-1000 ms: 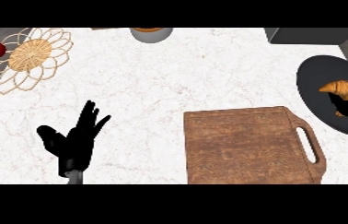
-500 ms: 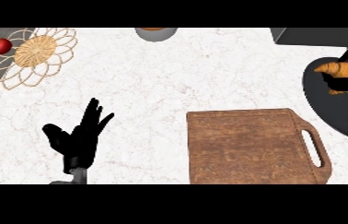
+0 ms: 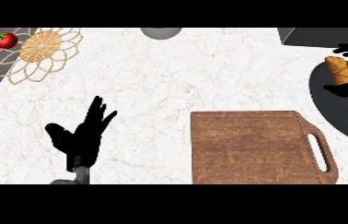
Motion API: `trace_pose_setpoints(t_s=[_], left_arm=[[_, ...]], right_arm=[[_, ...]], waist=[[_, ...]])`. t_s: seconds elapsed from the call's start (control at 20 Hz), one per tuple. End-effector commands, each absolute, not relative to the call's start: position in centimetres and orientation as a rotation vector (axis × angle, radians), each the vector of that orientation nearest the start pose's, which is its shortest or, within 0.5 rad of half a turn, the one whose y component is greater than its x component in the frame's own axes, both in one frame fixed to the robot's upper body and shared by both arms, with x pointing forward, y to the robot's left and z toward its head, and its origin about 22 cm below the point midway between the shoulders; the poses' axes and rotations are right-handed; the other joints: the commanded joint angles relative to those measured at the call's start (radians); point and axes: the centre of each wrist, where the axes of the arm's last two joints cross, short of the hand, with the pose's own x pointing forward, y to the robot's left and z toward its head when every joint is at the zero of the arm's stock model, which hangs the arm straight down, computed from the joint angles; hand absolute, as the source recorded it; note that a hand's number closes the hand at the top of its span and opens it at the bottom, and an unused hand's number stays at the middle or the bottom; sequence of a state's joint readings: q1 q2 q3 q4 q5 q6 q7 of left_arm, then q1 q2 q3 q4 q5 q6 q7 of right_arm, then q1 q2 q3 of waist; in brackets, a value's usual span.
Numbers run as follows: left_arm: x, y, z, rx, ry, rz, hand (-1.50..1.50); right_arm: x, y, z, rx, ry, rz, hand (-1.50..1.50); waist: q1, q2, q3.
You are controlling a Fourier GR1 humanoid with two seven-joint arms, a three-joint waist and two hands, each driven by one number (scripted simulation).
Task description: Pick the croissant from the cutting board and place it in the pan
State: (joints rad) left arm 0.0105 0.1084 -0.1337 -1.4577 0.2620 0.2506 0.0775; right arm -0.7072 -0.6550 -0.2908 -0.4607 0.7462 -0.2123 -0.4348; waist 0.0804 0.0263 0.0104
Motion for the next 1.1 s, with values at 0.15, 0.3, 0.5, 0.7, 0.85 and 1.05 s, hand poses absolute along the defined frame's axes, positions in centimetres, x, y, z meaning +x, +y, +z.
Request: trace_pose_setpoints(t_s=[0.15, 0.3, 0.5, 0.7, 0.85, 1.05], left_arm=[[22.0, 23.0, -4.5, 0.013, -1.256, 0.204, 0.00], [22.8, 23.2, -4.3, 0.037, -1.266, 0.212, 0.00], [23.0, 23.5, -3.7, 0.039, -1.265, 0.244, 0.00], [22.4, 24.1, -3.9, 0.029, -1.259, 0.234, 0.00], [22.8, 24.8, -3.5, 0.062, -1.264, 0.258, 0.00], [22.7, 24.9, -3.9, 0.070, -1.259, 0.246, 0.00]], right_arm=[[36.8, -45.4, 7.3, -0.870, -1.636, 0.527, -1.50], [37.7, -44.9, 8.3, -0.667, -1.753, 0.345, -1.50], [35.6, -48.5, 9.2, -0.516, -1.782, 0.199, -1.50], [33.5, -51.2, 9.7, -0.348, -1.768, 0.108, -1.50], [30.4, -54.1, 9.4, -0.243, -1.784, 0.106, -1.50], [29.1, -55.5, 10.3, -0.080, -1.804, 0.120, -1.50]], waist=[[-0.002, 0.005, -0.001], [-0.020, 0.003, -0.002], [-0.030, 0.002, -0.002], [-0.033, -0.001, -0.003], [-0.050, -0.006, -0.004], [-0.053, -0.005, -0.003]])
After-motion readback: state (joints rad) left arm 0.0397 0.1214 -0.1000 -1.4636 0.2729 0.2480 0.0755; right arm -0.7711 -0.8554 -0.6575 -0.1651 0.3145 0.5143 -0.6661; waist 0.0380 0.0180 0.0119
